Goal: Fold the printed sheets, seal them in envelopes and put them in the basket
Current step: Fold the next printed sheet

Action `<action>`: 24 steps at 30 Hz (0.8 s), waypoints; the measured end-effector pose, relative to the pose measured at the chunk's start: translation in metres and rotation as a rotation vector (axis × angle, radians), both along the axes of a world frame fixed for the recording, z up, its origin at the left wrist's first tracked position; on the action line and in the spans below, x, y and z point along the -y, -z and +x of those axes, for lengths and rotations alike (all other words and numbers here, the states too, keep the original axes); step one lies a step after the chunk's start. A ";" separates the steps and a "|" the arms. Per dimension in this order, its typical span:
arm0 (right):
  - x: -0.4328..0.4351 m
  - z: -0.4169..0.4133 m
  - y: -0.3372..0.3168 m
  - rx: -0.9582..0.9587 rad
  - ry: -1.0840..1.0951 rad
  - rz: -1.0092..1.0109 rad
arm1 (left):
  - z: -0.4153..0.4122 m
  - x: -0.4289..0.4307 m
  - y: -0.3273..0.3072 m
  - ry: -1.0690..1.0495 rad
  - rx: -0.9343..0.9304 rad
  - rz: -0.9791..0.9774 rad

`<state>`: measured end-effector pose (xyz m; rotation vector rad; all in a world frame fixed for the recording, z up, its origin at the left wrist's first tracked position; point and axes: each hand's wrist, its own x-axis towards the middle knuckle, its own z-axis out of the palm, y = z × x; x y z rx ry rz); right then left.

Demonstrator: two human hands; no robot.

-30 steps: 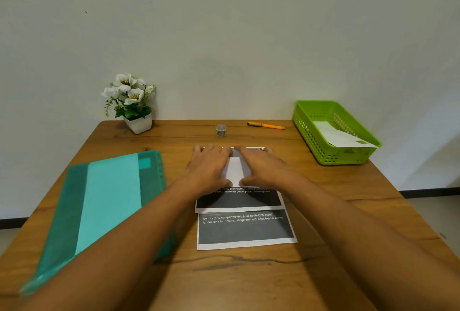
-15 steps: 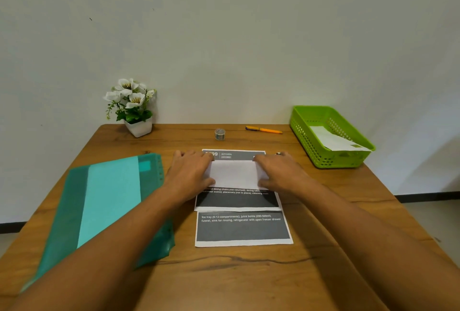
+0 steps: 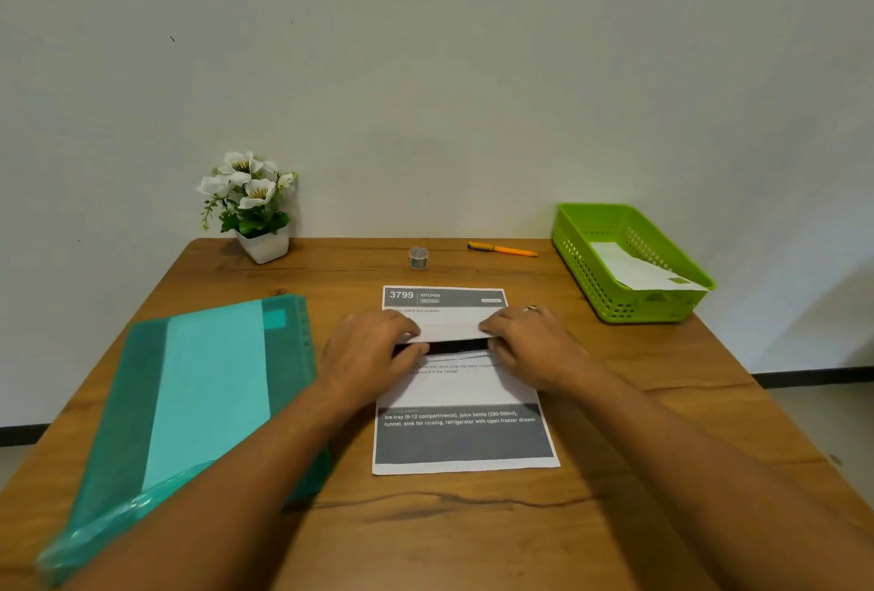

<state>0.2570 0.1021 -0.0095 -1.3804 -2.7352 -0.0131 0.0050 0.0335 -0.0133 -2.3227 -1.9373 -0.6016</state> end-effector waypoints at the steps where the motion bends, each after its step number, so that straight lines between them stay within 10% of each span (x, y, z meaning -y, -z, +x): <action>1: 0.003 0.001 0.005 0.004 0.002 -0.034 | 0.000 0.001 0.006 -0.002 -0.011 -0.026; 24: 0.021 -0.065 0.050 -0.162 0.040 -0.137 | 0.020 -0.015 0.044 0.022 -0.177 -0.323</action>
